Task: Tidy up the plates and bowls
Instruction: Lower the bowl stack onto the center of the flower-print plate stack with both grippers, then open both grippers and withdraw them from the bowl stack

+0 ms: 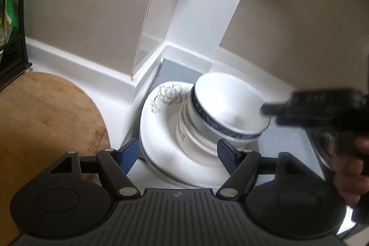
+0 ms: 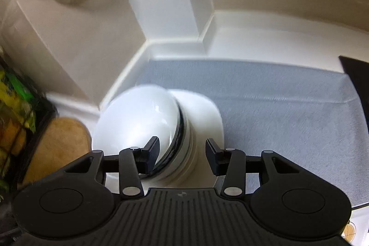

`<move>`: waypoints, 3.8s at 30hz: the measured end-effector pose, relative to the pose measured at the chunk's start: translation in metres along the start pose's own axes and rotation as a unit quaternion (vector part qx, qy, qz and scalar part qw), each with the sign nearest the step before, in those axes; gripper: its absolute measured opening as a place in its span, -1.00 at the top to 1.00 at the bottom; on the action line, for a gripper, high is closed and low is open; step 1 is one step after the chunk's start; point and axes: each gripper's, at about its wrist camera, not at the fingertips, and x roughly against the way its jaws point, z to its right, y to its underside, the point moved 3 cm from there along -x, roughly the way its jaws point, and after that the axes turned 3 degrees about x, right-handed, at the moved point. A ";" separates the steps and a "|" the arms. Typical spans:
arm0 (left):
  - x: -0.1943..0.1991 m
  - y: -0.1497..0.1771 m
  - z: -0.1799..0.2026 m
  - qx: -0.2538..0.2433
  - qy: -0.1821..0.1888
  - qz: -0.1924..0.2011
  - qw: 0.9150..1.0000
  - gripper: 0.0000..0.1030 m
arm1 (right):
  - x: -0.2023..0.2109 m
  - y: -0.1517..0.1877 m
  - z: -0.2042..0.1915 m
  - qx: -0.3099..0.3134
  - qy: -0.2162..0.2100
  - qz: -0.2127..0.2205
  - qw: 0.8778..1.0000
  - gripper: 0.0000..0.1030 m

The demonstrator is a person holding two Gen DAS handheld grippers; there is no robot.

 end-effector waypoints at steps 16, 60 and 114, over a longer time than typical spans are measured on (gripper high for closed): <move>-0.005 0.007 -0.011 0.066 -0.072 -0.012 0.995 -0.51 | -0.028 0.026 0.072 -0.093 -0.008 0.001 0.996 0.09; -0.114 0.010 0.048 0.072 -0.067 -0.070 0.993 0.08 | -0.053 0.032 0.121 -0.061 -0.103 -0.047 0.992 0.65; -0.016 0.051 0.160 -0.143 -0.056 -0.021 0.988 -0.99 | 0.074 0.077 0.125 0.038 0.066 0.066 0.995 -0.99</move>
